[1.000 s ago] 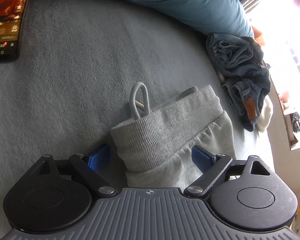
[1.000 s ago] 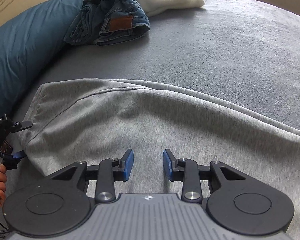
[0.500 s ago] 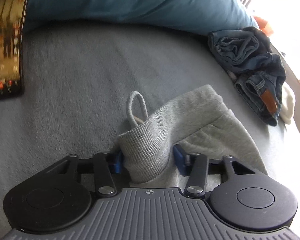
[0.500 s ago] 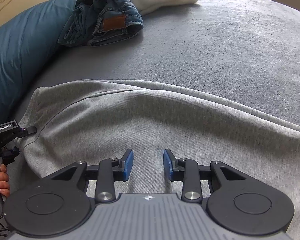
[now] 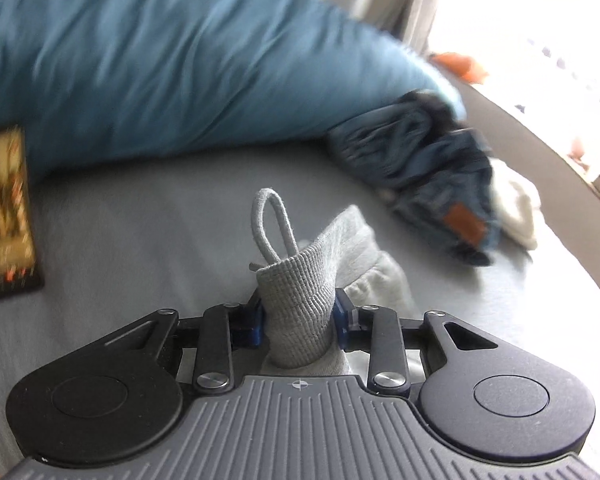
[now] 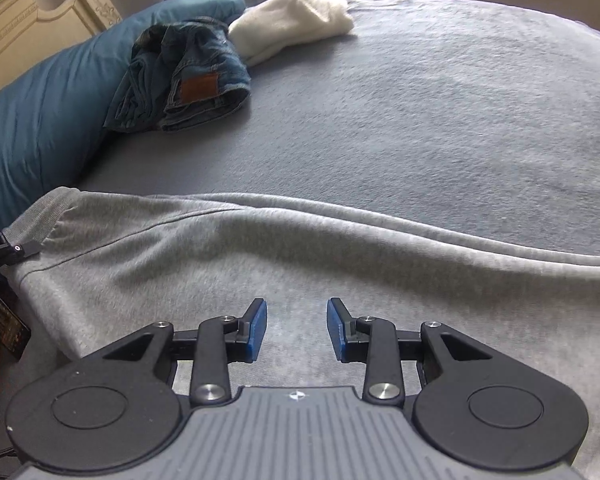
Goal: Fold clothes
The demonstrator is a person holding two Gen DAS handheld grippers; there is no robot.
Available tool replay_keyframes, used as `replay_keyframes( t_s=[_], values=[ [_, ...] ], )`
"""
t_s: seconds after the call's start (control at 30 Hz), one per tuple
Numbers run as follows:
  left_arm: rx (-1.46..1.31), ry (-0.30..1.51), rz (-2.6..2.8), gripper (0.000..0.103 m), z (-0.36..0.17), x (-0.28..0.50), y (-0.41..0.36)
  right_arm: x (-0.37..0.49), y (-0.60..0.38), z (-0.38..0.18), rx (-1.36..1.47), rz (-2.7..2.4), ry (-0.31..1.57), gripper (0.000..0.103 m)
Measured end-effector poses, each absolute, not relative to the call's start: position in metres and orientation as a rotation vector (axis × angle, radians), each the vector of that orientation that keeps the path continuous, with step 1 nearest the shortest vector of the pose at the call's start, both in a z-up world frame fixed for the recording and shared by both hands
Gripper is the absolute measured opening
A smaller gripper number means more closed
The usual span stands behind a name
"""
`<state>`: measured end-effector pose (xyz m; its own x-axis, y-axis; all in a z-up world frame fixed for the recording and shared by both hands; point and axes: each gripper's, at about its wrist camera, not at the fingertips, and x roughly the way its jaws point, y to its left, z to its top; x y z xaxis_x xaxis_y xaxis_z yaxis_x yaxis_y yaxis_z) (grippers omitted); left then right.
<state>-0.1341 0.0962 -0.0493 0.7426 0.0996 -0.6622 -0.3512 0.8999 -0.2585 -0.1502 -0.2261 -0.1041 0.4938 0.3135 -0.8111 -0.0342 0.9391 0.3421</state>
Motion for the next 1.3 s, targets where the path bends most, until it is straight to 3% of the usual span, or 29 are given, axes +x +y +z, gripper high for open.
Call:
replay_keyframes(
  t_s=[0.37,0.63,0.73,0.83,0.9,0.97,1.07,1.2,1.3],
  values=[
    [-0.128,0.559,-0.128,0.03,0.01,-0.182,-0.05,-0.188,-0.317,-0.097,0.438,0.091,0.969,0.036],
    [0.039,0.691,-0.31,0.031,-0.047,-0.227,-0.151,-0.227,-0.392,-0.113,0.537,-0.066,0.974,0.036],
    [0.121,0.822,-0.418,0.039,-0.081,-0.238,-0.176,-0.241,-0.415,-0.127,0.594,-0.129,0.987,0.036],
    [0.158,0.908,-0.538,0.043,-0.09,-0.255,-0.187,-0.249,-0.43,-0.139,0.634,-0.174,1.005,0.036],
    [0.139,0.899,-0.57,0.055,-0.078,-0.255,-0.179,-0.251,-0.434,-0.141,0.644,-0.182,0.995,0.036],
    [0.114,0.886,-0.596,0.059,-0.066,-0.254,-0.17,-0.25,-0.433,-0.135,0.648,-0.15,0.949,0.036],
    [0.089,0.878,-0.581,0.06,-0.053,-0.245,-0.15,-0.239,-0.423,-0.12,0.674,-0.022,0.873,0.036],
    [0.089,0.907,-0.467,0.06,-0.064,-0.219,-0.12,-0.209,-0.391,-0.108,0.671,0.172,0.847,0.048],
    [0.086,0.925,-0.409,0.06,-0.07,-0.211,-0.104,-0.18,-0.371,-0.114,0.67,0.22,0.89,0.051]
  ],
)
